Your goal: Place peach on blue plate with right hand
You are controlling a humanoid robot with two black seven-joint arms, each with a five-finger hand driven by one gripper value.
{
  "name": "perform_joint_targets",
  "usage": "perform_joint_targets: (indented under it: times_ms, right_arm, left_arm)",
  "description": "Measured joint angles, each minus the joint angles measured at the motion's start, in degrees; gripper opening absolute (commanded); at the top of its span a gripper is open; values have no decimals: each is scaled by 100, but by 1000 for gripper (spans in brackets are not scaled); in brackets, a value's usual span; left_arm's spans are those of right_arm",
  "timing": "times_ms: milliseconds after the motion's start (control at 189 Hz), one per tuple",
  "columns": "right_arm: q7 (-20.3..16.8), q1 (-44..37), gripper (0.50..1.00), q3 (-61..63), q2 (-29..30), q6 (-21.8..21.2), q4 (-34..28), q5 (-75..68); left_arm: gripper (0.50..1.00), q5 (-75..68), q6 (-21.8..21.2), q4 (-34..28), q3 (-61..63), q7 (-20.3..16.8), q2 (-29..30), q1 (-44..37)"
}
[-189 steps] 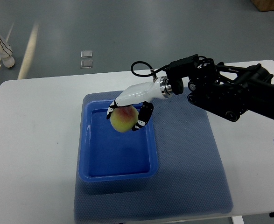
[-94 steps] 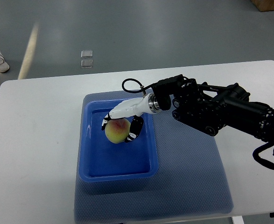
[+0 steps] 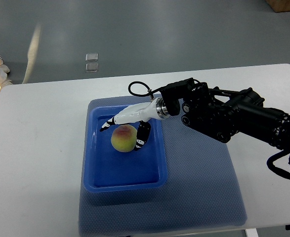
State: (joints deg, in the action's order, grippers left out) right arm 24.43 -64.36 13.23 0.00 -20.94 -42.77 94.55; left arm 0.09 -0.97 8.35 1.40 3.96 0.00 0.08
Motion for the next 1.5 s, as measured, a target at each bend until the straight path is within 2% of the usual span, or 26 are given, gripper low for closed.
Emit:
perform_joint_targets:
  times_ms: [249,402,561,683,889,1090,1503]
  right_arm:
    - [2,-3,930,648,-260,65,39,-896]
    - [31,399,930,1436,-559,73,281,-1920]
    - [53,961,930,2303,-626,133,667,-3469]
    - [61,1335,930,2754,-602,406,902,-4702]
    - [62,1783,928,2940,-544,1192,1152,-6331]
    - [62,2042,930,3066,-515,1294,1182,-7770]
    - [136,2084,930,3098,-369,1616,1279,-8190]
  left_arm:
    - [1000,0,0,0,0,0,0,1]
    - [1000,0,0,0,0,0,0,0]
    - [1000,0,0,0,0,0,0,0]
    - [1000,0,0,0,0,0,0,1]
    - [1000,0,0,0,0,0,0,0]
    - [1000,0,0,0,0,0,0,0]
    - [1000,0,0,0,0,0,0,0]
